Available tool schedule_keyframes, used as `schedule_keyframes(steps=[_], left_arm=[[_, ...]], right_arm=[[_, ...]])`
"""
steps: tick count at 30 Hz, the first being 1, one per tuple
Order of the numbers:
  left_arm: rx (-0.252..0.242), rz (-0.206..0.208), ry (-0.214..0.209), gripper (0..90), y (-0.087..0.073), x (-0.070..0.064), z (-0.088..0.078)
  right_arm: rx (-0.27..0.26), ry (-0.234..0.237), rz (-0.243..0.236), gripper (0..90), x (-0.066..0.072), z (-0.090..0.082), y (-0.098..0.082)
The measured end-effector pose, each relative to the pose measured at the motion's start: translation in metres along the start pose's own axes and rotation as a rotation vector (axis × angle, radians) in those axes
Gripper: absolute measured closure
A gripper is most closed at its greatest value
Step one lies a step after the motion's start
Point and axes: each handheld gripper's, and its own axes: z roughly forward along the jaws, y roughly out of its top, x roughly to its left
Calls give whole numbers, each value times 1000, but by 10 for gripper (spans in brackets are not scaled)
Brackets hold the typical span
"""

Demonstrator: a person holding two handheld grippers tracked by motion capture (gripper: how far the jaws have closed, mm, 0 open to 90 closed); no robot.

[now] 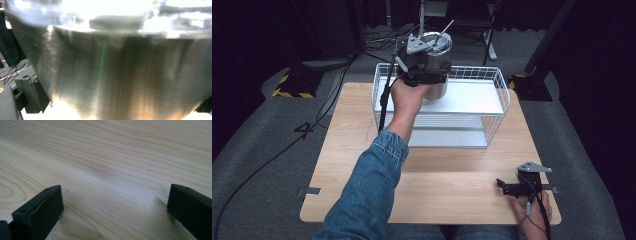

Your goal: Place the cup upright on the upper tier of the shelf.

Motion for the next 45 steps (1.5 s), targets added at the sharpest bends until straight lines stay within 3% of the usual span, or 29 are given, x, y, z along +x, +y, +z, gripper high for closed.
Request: schedule_keyframes(steps=[15, 20, 40, 45], left_arm=[[49, -22, 54, 38, -5, 9, 24], [61, -38, 46, 38, -7, 10, 27], [125, -36, 43, 37, -15, 8, 37], [113, -30, 41, 37, -18, 7, 37]], right_arm=[[-1, 0, -1, 7, 0, 0, 0], [-1, 0, -1, 6, 0, 0, 0], [0, 0, 0, 7, 0, 0, 0], [-1, 0, -1, 7, 0, 0, 0]])
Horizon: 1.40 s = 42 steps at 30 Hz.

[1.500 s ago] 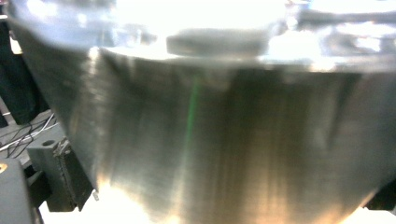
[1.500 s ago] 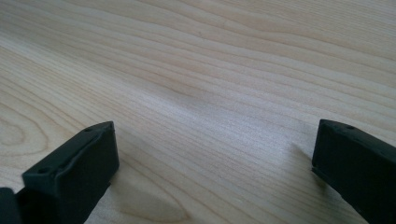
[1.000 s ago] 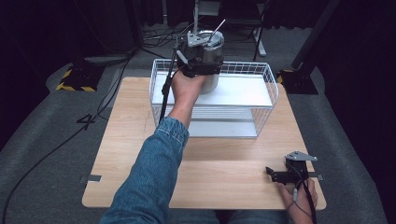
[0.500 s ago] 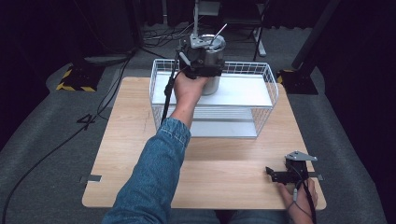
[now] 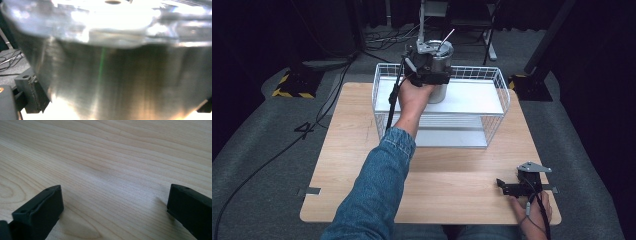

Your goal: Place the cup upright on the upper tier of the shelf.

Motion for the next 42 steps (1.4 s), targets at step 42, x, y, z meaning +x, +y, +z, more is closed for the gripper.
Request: schedule_keyframes(steps=[42], left_arm=[[-114, 39, -32, 0, -4, 4, -54]], right_arm=[[1, 1, 1, 7, 0, 0, 0]])
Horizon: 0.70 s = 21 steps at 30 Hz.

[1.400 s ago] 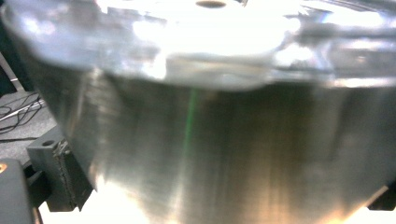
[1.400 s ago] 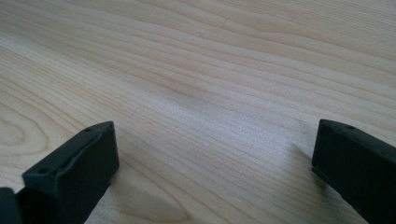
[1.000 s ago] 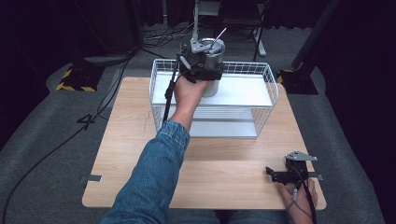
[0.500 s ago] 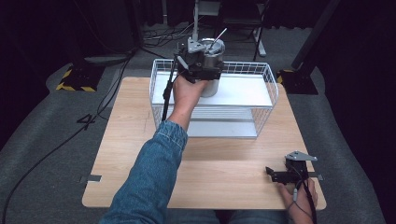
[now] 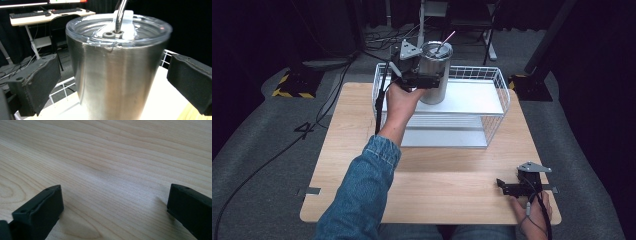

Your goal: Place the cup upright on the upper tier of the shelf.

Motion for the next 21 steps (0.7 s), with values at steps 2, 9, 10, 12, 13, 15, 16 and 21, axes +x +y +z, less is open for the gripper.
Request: schedule_keyframes(steps=[2, 9, 10, 12, 13, 15, 16, 21], left_arm=[[0, 5, -10, 0, -1, -1, -8], [-18, 31, -30, 0, -4, -4, -40], [-21, 32, -34, 0, -5, -5, -44], [-24, 38, -44, 0, -6, -6, -53], [-28, 39, -48, 0, -6, -7, -57], [-29, 50, -59, 0, -8, -9, -65], [-30, 54, -62, 0, -9, -10, -69], [-34, 69, -75, 0, -16, -14, -91]], right_arm=[[0, 0, -2, 7, 0, 0, 0], [2, 3, 0, 6, 0, 0, 0], [2, 3, -1, 6, 0, 0, 1], [0, 3, -1, 5, 0, 1, 1], [1, 3, -3, 5, 0, 1, 1], [0, 5, -7, 5, -1, 1, 1], [0, 6, -7, 5, -1, 1, 1], [2, 5, -9, 5, -1, 2, 2]])
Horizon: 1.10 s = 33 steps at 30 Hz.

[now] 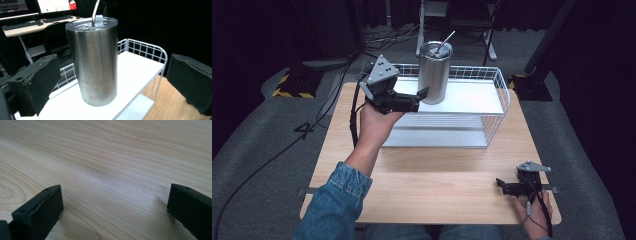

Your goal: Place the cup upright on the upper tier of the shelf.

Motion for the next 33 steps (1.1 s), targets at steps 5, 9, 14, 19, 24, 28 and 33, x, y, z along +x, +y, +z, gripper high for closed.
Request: schedule_keyframes(steps=[5, 9, 14, 19, 24, 28, 33], left_arm=[[5, 11, -4, 0, -8, -3, -23], [14, 13, -9, 0, -16, -3, -40], [16, 4, -15, 0, -29, 2, -57], [32, -5, -9, 0, -45, 6, -70], [67, 6, -9, 0, -65, 8, -77], [83, 5, -3, 0, -82, 9, -83], [92, -28, -9, 0, -102, 13, -88]], right_arm=[[-1, 2, 2, 5, 0, 1, 1], [0, 3, 1, 5, 0, 1, 1], [-1, 3, 0, 5, 0, 1, 1], [-1, 3, 0, 5, 0, 1, 1], [-1, 3, 0, 5, 0, 1, 1], [-1, 3, 0, 5, 0, 1, 1], [-1, 3, 0, 5, 0, 1, 1]])
